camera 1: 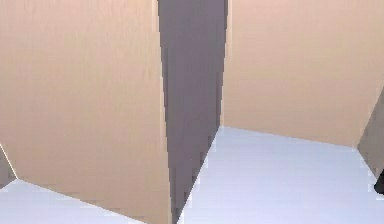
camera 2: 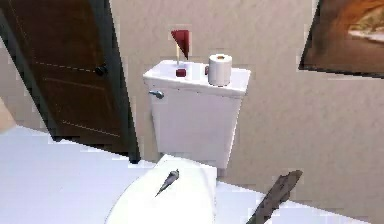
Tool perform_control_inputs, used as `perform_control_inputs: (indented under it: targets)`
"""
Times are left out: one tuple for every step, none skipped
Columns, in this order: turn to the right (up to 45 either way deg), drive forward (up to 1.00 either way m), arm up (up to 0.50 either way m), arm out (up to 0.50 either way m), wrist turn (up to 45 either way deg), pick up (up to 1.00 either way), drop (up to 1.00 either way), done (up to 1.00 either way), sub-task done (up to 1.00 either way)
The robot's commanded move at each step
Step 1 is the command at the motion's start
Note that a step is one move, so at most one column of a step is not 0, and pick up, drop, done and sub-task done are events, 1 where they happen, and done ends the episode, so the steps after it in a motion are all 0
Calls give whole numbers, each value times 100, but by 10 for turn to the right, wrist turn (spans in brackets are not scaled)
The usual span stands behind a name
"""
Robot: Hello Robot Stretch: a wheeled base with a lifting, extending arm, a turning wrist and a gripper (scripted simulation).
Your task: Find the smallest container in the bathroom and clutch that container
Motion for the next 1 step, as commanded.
perform_control_inputs:
  targets:
    - [180,0,0,0,0,0,0,0,0]
